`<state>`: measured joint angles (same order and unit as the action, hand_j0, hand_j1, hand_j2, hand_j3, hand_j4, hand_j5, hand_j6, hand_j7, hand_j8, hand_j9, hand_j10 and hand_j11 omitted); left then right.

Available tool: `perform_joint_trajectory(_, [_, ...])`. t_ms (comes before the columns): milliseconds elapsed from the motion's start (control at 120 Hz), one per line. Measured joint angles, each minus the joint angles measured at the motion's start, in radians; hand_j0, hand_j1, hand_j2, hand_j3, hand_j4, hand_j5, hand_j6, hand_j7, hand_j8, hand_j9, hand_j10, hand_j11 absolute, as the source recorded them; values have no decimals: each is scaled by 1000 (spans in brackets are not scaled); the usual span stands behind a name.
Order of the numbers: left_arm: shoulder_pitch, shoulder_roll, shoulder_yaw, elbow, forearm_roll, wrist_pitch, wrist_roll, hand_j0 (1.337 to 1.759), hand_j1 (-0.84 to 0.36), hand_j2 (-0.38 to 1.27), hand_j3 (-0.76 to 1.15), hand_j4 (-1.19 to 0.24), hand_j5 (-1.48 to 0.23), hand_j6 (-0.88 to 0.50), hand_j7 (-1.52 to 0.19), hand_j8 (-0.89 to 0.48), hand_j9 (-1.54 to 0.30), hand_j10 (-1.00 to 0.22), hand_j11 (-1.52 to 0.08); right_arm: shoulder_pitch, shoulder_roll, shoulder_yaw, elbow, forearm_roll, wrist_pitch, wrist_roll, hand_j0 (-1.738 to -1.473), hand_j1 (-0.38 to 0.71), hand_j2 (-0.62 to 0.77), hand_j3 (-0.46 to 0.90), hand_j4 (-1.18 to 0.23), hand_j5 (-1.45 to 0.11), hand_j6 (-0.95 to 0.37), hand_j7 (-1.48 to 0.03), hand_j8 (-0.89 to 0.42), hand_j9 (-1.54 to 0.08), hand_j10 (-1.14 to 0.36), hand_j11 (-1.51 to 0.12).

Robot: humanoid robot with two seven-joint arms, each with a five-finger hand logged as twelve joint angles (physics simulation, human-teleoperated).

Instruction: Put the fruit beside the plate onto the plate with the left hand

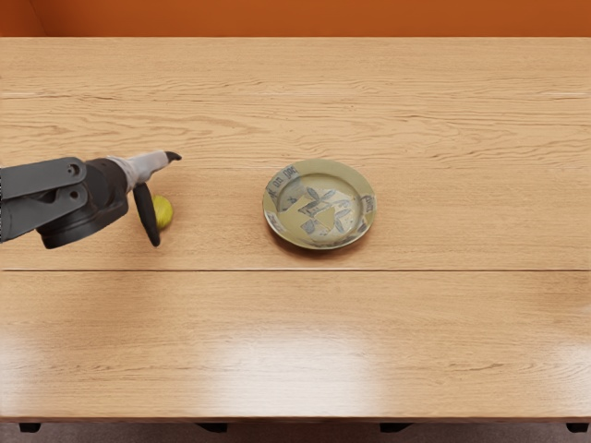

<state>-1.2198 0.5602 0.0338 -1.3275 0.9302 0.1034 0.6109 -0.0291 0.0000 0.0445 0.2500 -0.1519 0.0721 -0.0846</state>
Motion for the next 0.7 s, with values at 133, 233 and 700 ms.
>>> perform_joint_trajectory(133, [0, -2, 20, 0, 5, 57, 0, 1658, 212, 25, 0, -119, -151, -120, -151, -120, -150, -119, -150, 0, 0, 0, 0, 0, 0, 0, -1658, -327, -4, 0, -18, -24, -18, -24, -18, -24, -18, -24])
perform_joint_trajectory(233, [2, -3, 32, 1, 6, 75, 0, 1658, 167, 33, 0, -157, -200, -158, -200, -158, -200, -157, -200, 0, 0, 0, 0, 0, 0, 0, -1658, -327, -4, 0, -18, -24, -18, -24, -18, -24, -18, -24])
perform_joint_trajectory(700, [17, -14, 61, 1, 7, 91, 0, 1658, -99, 78, 0, -378, -488, -379, -488, -379, -488, -378, -488, 0, 0, 0, 0, 0, 0, 0, -1658, -327, -4, 0, -18, -24, -18, -24, -18, -24, -18, -24])
